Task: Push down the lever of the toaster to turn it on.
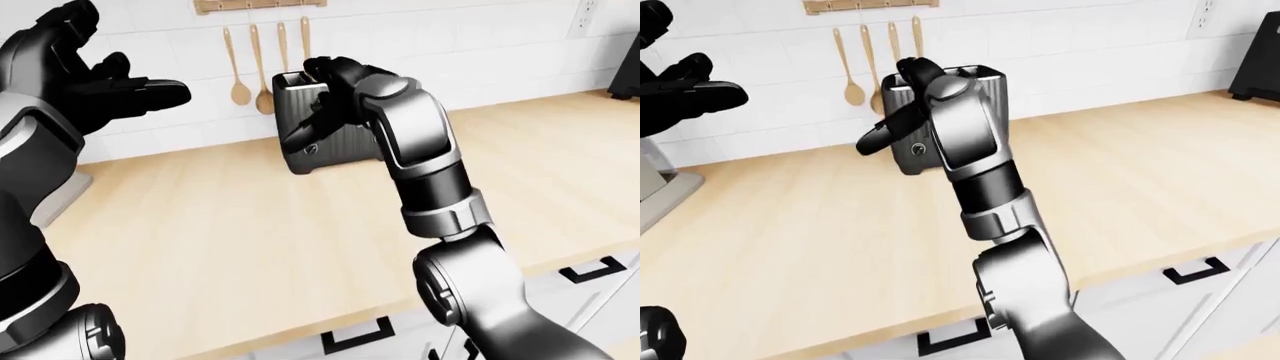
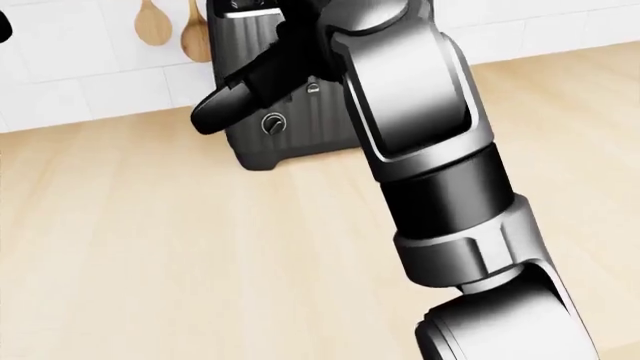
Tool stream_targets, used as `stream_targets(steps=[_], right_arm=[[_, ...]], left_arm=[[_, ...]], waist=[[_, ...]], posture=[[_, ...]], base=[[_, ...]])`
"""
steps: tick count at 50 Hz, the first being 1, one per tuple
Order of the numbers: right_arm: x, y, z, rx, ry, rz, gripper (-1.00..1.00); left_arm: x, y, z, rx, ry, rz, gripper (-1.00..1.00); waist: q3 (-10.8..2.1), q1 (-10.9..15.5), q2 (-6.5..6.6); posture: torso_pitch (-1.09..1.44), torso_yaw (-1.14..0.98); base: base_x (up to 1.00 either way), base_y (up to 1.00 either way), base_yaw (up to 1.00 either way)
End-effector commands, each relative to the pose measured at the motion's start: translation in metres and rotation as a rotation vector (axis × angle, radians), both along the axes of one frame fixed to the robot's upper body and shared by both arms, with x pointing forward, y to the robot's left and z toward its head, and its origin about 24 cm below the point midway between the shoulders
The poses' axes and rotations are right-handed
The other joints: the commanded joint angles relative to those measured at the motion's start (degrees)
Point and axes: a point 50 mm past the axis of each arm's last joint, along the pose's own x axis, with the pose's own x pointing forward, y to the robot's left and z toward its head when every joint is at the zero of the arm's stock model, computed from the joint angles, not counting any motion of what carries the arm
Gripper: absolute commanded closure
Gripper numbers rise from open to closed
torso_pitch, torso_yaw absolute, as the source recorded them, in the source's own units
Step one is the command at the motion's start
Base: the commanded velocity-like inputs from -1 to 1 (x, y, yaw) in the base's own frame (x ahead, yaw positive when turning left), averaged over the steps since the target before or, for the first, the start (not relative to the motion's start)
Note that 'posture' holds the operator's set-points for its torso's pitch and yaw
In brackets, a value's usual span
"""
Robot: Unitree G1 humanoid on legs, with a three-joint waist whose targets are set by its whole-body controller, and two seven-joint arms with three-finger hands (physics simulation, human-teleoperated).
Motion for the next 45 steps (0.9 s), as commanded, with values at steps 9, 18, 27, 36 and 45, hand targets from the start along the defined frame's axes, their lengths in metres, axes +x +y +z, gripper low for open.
stream_targets(steps=[9, 18, 27, 36, 45], right_arm=[[0.001, 0.006, 0.011, 0.004, -0.083, 0.019, -1.0], [0.008, 0.005, -0.005, 0.003, -0.054, 0.016, -1.0], [0.012, 0.0, -0.011, 0.004, -0.048, -0.002, -1.0], [0.01, -0.005, 0.013, 0.016, -0.089, -0.015, -1.0], [0.015, -0.006, 0.021, 0.017, -0.107, -0.023, -1.0]], left_arm=[[-0.006, 0.0, 0.016, 0.007, -0.079, 0.005, -1.0], [-0.008, 0.0, 0.016, 0.006, -0.081, 0.005, -1.0], [-0.008, 0.0, 0.015, 0.006, -0.08, 0.005, -1.0], [-0.008, 0.0, 0.015, 0.006, -0.081, 0.006, -1.0], [-0.008, -0.001, 0.014, 0.006, -0.08, 0.004, -1.0]], waist=[[-0.85, -0.12, 0.43], [-0.9, -0.14, 0.49], [-0.9, 0.01, 0.47], [-0.86, 0.12, 0.34], [-0.81, 0.12, 0.33]], posture=[[-0.4, 0.0], [-0.4, 0.0], [-0.4, 0.0], [-0.4, 0.0], [-0.4, 0.0]], base=[[0.0, 0.0, 0.0], [0.0, 0.0, 0.0], [0.0, 0.0, 0.0], [0.0, 0.0, 0.0], [0.0, 0.0, 0.0]])
